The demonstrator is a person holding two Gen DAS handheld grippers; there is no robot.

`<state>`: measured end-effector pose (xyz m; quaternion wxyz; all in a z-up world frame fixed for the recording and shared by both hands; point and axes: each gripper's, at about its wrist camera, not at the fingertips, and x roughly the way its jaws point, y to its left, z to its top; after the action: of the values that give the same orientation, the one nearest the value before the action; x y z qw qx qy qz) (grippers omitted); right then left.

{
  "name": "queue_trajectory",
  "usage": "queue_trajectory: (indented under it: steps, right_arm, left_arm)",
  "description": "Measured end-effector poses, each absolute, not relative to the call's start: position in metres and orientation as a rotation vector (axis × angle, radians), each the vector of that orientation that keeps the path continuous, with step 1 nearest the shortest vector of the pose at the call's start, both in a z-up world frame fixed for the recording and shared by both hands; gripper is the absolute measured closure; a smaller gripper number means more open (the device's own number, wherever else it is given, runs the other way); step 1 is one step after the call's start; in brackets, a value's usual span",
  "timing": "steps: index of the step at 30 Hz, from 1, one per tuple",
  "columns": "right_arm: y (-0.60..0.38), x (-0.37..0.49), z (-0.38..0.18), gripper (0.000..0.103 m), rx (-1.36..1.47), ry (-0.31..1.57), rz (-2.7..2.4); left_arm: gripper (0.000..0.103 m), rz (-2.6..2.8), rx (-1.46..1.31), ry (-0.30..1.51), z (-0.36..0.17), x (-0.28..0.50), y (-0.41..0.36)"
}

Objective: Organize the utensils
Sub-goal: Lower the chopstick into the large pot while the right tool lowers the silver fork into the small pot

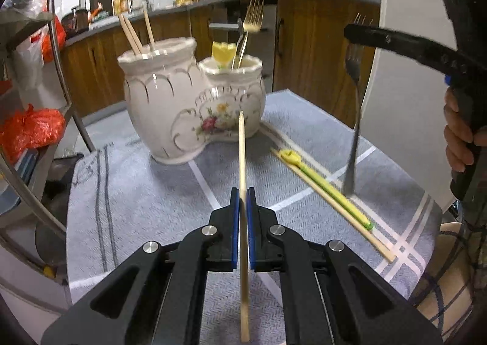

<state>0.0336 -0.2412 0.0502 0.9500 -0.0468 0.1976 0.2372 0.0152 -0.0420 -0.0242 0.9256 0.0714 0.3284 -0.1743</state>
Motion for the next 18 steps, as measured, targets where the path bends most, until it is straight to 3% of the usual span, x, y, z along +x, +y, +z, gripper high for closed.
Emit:
queue_trajectory:
  steps: [4, 5, 18]
  right_arm:
    - [-0.239, 0.030, 0.053, 0.090, -0.112, 0.384, 0.475]
    - [-0.238, 0.029, 0.053, 0.098, -0.113, 0.382, 0.474]
    - [-0.237, 0.016, 0.066, 0.099, -0.144, 0.336, 0.435]
  left_arm:
    - [0.099, -0.361, 0.122, 0.619, -0.021, 0.013, -0.034]
    - [0.099, -0.360, 0.118, 0.615, -0.021, 0.014, -0.033]
    - [0.099, -0.390, 0.036, 0.450, -0.006, 0.004, -0.018]
